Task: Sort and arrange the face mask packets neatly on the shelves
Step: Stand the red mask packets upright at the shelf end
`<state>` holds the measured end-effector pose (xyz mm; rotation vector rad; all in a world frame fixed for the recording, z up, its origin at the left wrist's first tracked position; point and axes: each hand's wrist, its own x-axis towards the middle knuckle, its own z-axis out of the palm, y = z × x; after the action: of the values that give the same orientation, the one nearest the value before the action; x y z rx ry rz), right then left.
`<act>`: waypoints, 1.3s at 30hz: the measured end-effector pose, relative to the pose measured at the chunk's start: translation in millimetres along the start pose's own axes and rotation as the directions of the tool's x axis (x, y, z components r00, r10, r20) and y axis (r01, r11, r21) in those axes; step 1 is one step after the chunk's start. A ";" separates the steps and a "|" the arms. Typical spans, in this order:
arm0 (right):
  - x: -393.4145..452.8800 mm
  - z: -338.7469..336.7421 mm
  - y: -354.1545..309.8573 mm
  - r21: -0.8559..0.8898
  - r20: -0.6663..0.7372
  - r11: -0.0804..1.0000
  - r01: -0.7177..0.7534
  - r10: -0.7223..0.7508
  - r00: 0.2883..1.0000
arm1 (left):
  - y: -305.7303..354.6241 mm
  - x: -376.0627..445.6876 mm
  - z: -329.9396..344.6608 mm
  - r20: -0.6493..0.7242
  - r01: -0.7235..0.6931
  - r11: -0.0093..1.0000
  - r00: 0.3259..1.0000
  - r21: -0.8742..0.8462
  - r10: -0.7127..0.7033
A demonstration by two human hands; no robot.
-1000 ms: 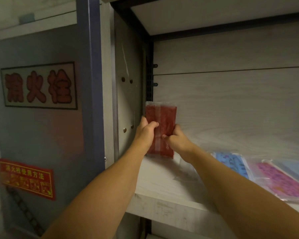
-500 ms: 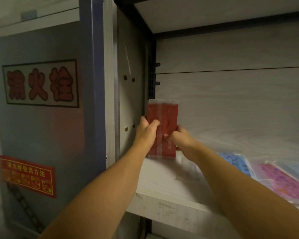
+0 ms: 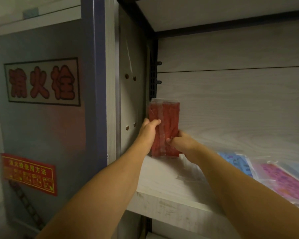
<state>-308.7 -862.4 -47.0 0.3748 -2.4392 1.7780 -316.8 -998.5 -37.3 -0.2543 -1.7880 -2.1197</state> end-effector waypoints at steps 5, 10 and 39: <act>1.4 -2.4 0.5 0.035 -0.040 0.999 0.014 -0.013 0.999 | -2.5 5.0 3.6 0.046 -0.054 0.991 0.998 0.123 0.049; 3.9 -0.9 1.6 0.008 -0.035 1.000 0.003 -0.003 0.999 | -1.7 2.4 1.6 0.047 -0.083 0.975 0.996 0.204 0.075; -26.9 -7.6 -32.9 -0.165 0.164 0.918 -0.360 0.386 0.908 | 26.8 -19.5 -13.6 -0.072 0.466 0.612 0.828 0.639 -0.556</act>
<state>-274.8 -861.0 -20.3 0.0691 -2.9127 1.7678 -287.5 -1012.5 -22.4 0.3591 -2.8059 -1.6522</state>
